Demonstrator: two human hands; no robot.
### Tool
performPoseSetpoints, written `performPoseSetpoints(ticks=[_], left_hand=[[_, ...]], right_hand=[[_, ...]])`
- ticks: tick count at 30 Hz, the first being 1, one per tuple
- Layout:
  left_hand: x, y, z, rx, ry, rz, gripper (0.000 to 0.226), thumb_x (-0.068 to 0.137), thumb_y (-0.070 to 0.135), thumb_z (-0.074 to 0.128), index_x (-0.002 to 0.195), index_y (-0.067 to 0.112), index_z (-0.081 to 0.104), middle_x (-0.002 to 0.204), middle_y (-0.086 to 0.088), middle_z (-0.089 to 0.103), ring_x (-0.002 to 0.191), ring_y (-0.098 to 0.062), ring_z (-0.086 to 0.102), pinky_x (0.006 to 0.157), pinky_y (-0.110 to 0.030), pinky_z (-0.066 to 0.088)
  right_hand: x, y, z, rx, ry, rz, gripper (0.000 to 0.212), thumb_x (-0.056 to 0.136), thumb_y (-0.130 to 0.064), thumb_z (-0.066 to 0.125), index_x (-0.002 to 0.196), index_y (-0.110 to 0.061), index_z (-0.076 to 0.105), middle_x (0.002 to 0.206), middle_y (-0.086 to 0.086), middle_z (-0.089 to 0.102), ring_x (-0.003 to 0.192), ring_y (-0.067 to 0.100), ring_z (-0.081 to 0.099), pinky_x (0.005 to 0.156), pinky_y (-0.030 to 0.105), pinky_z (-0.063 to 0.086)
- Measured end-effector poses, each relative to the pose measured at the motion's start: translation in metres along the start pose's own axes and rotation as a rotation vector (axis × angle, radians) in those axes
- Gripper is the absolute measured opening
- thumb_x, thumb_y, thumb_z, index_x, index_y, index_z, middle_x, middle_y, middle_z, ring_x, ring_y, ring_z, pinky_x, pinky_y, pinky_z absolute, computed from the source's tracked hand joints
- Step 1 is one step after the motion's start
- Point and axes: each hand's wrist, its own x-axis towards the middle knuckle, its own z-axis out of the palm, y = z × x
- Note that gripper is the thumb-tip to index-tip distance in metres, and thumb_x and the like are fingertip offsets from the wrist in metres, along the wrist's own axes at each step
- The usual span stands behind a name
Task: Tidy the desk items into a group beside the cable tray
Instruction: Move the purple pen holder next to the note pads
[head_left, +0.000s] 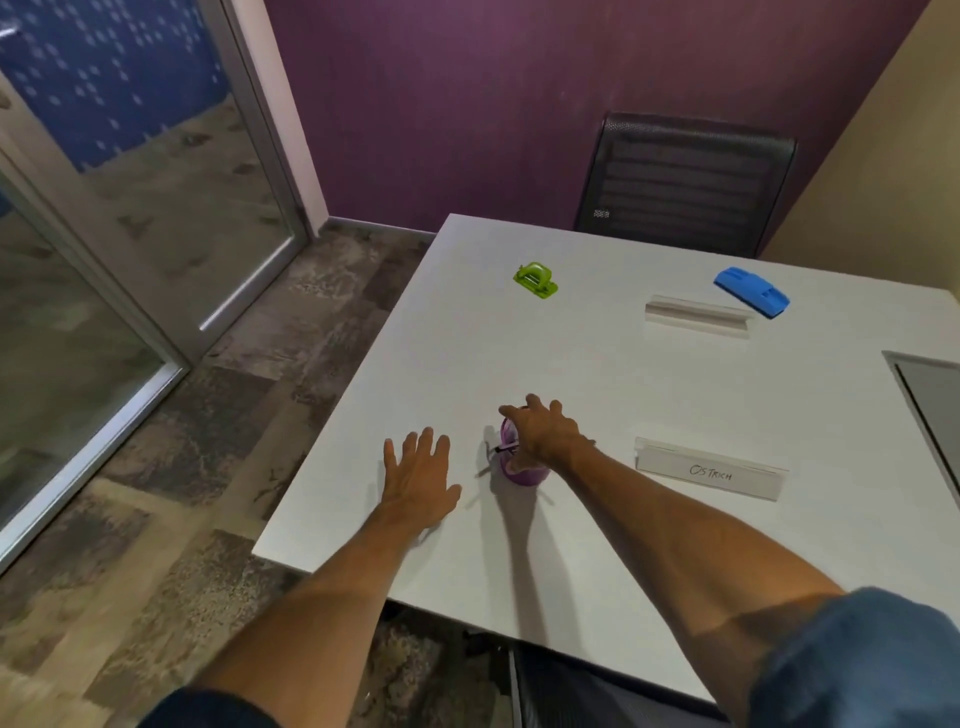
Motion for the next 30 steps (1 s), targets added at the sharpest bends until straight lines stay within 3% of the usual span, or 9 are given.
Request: performPoseSetpoints(ticks=[5,14,23,30], left_hand=[[0.005,-0.004,0.008,-0.015,-0.012,0.015,0.074,0.096,0.044,0.044,0.153,0.015,0.008,0.162,-0.01,0.001,0.15,-0.029,0.0,0.118,-0.053,-0.005],[0.001,0.019,-0.009,-0.034,0.006,0.057,0.076,0.096,0.058,0.034,0.153,0.016,0.009,0.162,-0.01,0.003,0.15,-0.031,0.002,0.118,-0.054,-0.002],[-0.009,0.101,-0.054,-0.022,0.075,0.164,0.073,0.096,0.061,0.028,0.153,0.018,0.012,0.162,-0.01,0.003,0.15,-0.031,0.001,0.118,-0.055,-0.004],[-0.011,0.191,-0.064,0.042,0.093,0.265,0.074,0.095,0.063,0.027,0.153,0.018,0.014,0.162,-0.009,0.004,0.149,-0.031,0.002,0.117,-0.056,-0.003]], right_hand=[[0.009,-0.001,0.01,0.028,0.024,0.035,0.073,0.079,-0.027,0.072,0.142,-0.032,0.035,0.14,0.007,0.034,0.13,0.037,0.032,0.095,0.05,0.049],[-0.008,0.024,-0.007,0.077,0.116,0.068,0.077,0.072,-0.033,0.078,0.139,-0.035,0.038,0.137,0.005,0.036,0.128,0.034,0.033,0.09,0.047,0.052],[-0.069,0.101,-0.038,0.148,0.194,0.169,0.08,0.07,-0.035,0.08,0.139,-0.036,0.039,0.136,0.006,0.039,0.127,0.033,0.036,0.089,0.045,0.05],[-0.127,0.2,-0.047,0.232,0.245,0.286,0.08,0.069,-0.037,0.081,0.137,-0.037,0.04,0.133,0.005,0.04,0.124,0.032,0.038,0.087,0.042,0.048]])
